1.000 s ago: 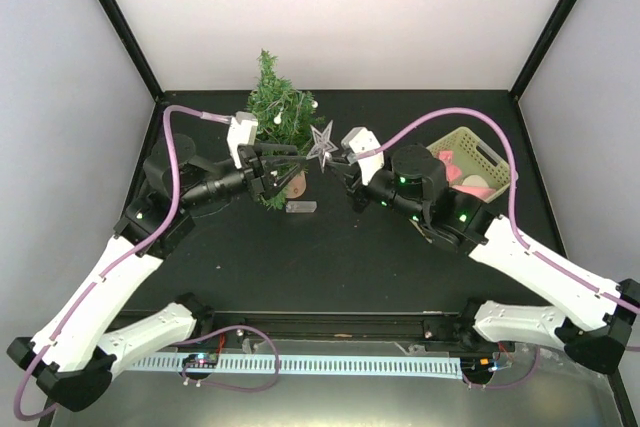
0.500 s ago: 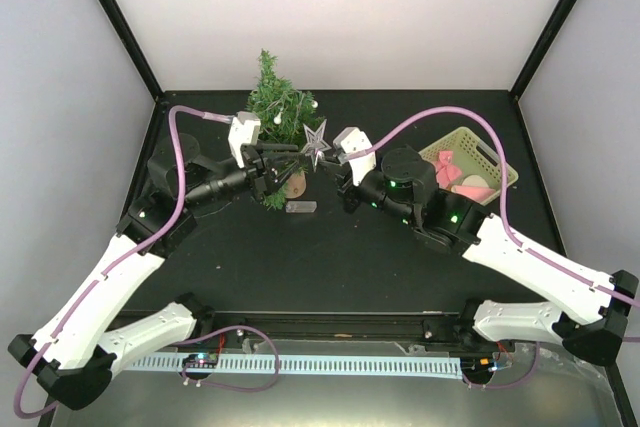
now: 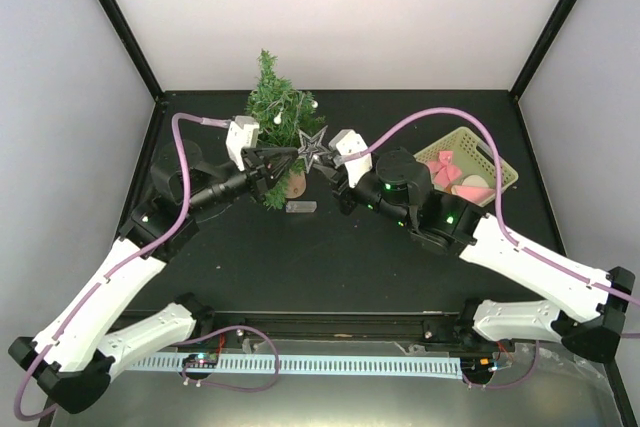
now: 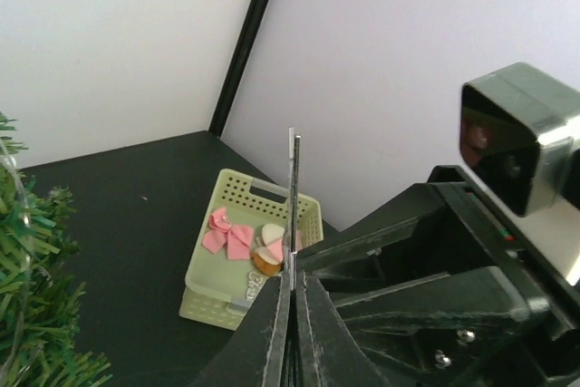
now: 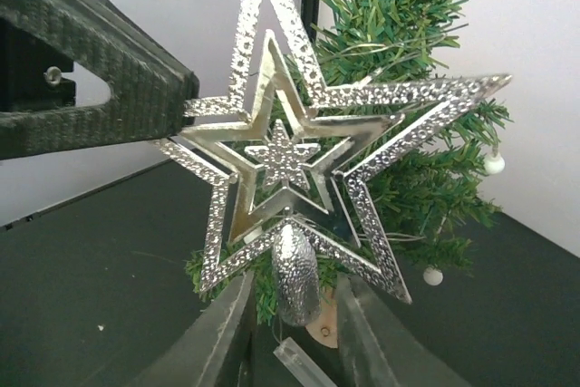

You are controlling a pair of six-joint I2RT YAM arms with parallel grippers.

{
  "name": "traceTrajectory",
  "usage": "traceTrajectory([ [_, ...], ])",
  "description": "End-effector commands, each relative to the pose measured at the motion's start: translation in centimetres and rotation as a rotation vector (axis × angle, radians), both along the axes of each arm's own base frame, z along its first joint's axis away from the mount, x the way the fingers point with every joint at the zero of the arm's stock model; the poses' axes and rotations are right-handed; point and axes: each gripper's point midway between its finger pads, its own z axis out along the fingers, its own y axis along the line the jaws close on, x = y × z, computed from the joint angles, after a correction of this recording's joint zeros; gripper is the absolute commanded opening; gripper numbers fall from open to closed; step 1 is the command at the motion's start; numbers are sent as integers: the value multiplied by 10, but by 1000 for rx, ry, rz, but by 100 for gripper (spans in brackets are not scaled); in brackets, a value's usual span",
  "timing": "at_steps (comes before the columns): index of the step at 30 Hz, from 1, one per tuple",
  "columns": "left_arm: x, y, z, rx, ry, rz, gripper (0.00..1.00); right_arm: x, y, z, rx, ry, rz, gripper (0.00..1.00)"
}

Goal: Decorate the small christmas tree
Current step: Place the decoration item on the Christmas tree.

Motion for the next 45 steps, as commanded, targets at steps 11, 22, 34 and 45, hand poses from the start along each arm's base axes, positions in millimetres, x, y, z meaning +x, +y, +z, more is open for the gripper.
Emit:
traceTrajectory([
  [11,12,45,46,150,-211,261,2,-43,-50,-8,74,-24,53,84],
  [22,37,83,124,285,-383,511,2,-68,-93,-12,133,-21,45,100],
  [34,79,81,154,254,-433,581,1,-81,-105,-4,181,-52,76,100],
  [45,108,84,146,233,-351,584,2,-83,-110,-7,196,-31,69,100],
])
